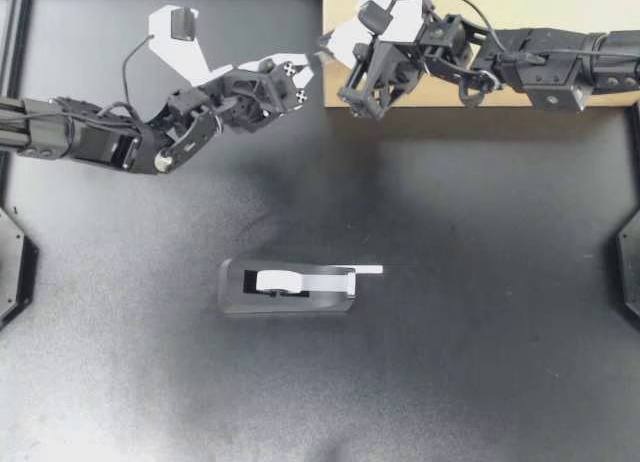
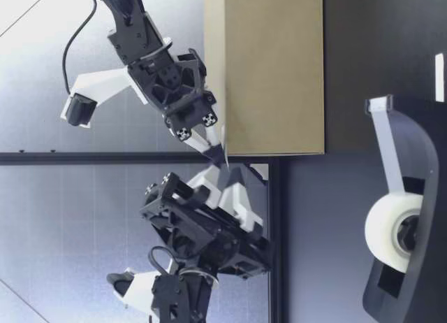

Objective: Cut a small piece of tape from the tape dispenser then place it on the cardboard box's edge.

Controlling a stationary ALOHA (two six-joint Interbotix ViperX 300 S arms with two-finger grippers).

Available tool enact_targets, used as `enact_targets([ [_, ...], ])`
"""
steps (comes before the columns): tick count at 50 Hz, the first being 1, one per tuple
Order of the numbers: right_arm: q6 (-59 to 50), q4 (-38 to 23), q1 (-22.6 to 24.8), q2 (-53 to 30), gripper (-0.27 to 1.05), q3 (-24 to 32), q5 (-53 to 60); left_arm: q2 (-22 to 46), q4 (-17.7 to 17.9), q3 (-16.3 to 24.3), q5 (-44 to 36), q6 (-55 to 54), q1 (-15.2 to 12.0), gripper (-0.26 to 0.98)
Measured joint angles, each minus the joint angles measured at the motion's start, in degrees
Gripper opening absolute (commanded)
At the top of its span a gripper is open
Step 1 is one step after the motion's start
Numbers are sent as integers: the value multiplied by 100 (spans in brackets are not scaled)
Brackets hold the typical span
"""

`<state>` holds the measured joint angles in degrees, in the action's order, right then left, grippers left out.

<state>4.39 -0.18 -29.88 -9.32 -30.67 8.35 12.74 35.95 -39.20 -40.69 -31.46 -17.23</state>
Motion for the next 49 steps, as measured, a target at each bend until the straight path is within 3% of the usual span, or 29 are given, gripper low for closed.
enact_targets([
  [12, -62, 0, -9, 281, -13, -35, -35, -185, -141, -229, 0, 167, 35, 40],
  [19, -105, 9, 70, 826, -13, -167, -35, -439, -378, -448, -9, 633, 246, 39],
  [39, -387, 26, 1521, 2549, -13, -1063, 79, -1749, -747, -879, 9, 3410, 1195, 39],
  [49, -571, 26, 1934, 3129, -13, -1617, 352, -2101, -853, -1011, 53, 4403, 1600, 39],
])
